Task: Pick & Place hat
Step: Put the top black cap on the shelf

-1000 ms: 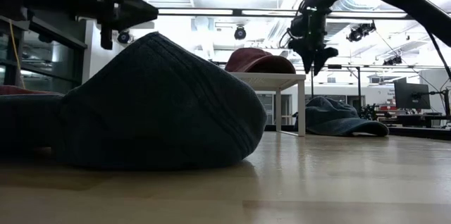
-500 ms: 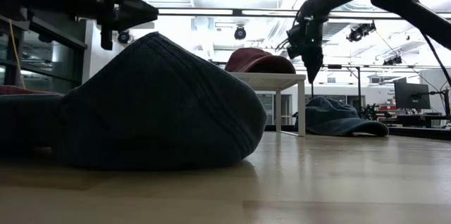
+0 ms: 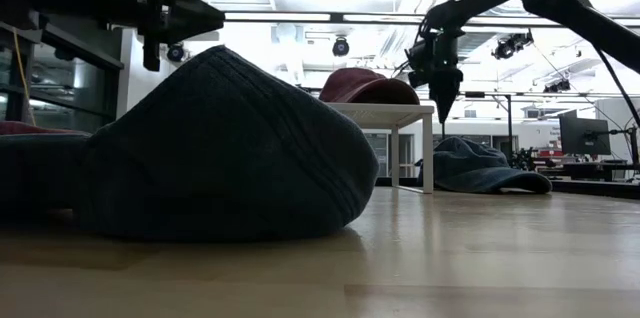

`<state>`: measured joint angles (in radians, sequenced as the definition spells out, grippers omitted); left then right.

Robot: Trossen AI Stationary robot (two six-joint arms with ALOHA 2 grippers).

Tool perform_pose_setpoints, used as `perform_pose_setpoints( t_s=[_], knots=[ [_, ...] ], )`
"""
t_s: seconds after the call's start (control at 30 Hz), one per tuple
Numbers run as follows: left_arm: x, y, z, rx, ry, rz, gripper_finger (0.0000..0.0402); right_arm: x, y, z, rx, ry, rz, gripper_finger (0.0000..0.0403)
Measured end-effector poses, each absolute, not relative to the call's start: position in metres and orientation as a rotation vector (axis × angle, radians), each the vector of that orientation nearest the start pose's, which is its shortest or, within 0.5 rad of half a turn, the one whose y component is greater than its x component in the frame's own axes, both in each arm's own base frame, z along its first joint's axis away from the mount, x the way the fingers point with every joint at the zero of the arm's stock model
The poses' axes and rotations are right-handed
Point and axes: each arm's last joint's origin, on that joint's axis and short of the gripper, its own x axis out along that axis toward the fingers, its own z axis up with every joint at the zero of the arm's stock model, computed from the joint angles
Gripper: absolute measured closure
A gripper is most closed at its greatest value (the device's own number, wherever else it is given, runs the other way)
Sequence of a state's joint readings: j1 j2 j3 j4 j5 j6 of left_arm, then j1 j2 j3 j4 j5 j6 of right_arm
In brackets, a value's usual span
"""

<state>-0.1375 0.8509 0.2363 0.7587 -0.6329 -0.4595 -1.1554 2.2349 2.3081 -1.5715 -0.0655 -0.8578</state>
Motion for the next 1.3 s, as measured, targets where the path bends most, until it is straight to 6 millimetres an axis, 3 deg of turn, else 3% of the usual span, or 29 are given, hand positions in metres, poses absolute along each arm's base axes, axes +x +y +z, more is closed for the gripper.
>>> perform_pose_setpoints(
  t_s=[0.37, 0.57, 0.77, 0.9, 1.07, 1.3],
  knots=[
    [0.172, -0.007, 0.223, -0.503, -0.242, 0.432, 0.0346, 0.178, -0.388, 0.287, 0.292, 1.430, -0.243, 0.0239],
    [0.172, -0.007, 0.223, -0.503, -0.241, 0.432, 0.0346, 0.167, -0.359, 0.262, 0.380, 1.558, -0.151, 0.0239],
    [0.172, -0.007, 0.223, -0.504, -0.242, 0.432, 0.0346, 0.154, -0.347, 0.261, 0.237, 1.628, -0.153, 0.0240],
    [0.172, -0.007, 0.223, -0.504, -0.241, 0.432, 0.0346, 0.151, -0.347, 0.265, 0.120, 1.580, -0.140, 0.0240],
    [0.172, -0.007, 0.223, -0.504, -0.241, 0.433, 0.0346, 0.151, -0.344, 0.247, 0.036, 1.596, -0.022, 0.0240],
    [0.172, -0.007, 0.223, -0.504, -0.240, 0.433, 0.0346, 0.154, -0.351, 0.236, -0.045, 1.593, -0.067, 0.0240]
  ],
)
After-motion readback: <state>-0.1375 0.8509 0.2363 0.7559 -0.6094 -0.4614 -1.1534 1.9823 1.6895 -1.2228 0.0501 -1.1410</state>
